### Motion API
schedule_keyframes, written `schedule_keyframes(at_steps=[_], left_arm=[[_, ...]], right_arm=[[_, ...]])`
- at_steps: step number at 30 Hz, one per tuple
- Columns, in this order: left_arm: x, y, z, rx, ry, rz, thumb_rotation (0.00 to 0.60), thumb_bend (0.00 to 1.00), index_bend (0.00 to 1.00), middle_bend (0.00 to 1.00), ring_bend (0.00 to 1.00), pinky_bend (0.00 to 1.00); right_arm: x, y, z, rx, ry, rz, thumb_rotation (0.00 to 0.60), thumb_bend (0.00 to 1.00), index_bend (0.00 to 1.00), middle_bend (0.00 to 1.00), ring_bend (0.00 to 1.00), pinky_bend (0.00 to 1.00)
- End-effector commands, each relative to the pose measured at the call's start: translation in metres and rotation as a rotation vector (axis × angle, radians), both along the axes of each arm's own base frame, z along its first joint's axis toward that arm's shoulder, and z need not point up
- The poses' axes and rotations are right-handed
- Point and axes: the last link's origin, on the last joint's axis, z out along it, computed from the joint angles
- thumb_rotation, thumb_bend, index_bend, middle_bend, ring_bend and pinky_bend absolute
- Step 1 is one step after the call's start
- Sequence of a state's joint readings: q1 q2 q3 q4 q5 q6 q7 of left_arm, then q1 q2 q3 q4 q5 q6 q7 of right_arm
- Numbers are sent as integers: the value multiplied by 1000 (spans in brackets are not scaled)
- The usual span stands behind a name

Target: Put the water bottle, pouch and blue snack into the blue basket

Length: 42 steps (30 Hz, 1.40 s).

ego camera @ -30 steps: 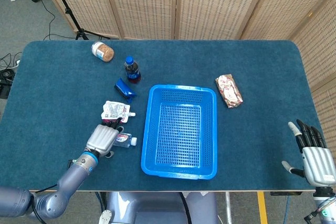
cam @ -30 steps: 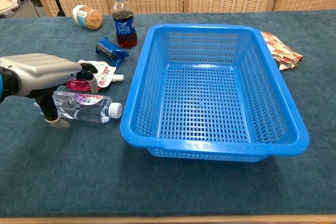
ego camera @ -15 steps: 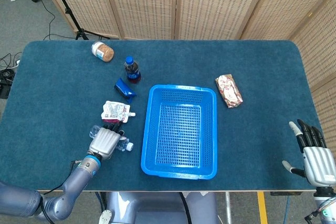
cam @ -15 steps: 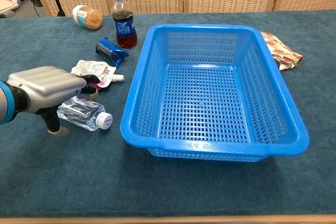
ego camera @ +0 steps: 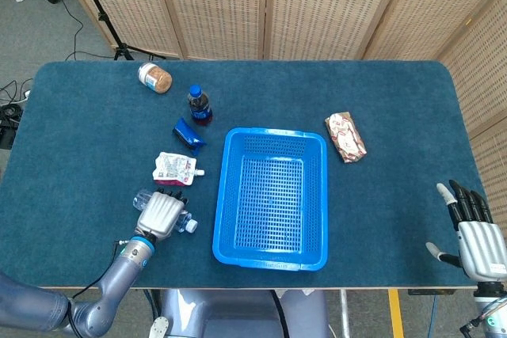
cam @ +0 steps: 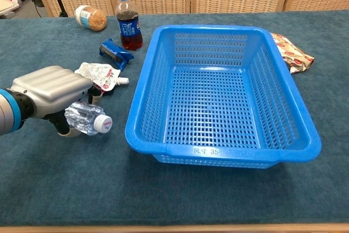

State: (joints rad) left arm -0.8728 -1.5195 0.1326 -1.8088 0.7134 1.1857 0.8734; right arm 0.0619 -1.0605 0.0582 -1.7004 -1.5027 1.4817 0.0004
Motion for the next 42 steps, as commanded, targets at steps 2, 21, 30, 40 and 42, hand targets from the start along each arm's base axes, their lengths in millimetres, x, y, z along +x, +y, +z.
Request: schedule_keyframes(at_steps=[2, 21, 30, 40, 42], left_arm=[[3, 4, 7, 53, -36, -20, 600, 359, 759, 448, 459, 438], [34, 39, 87, 263, -199, -62, 600, 379, 840, 522, 527, 483], [64, 52, 95, 320, -320, -130, 600, 373, 841, 525, 530, 486], [123, 68, 85, 373, -593, -331, 600, 370, 841, 526, 530, 486], [137, 69, 80, 366, -612, -361, 600, 369, 841, 525, 530, 486]], right_arm=[[0, 0, 0, -1, -1, 0, 600, 156, 8, 0, 0, 0], [0, 0, 1, -5, -3, -1, 600, 156, 8, 0, 0, 0], [0, 0, 2, -8, -8, -4, 600, 156, 8, 0, 0, 0], [-1, 0, 4, -16, -18, -6, 600, 156, 8, 0, 0, 0], [-1, 0, 5, -21, -22, -5, 600, 156, 8, 0, 0, 0]])
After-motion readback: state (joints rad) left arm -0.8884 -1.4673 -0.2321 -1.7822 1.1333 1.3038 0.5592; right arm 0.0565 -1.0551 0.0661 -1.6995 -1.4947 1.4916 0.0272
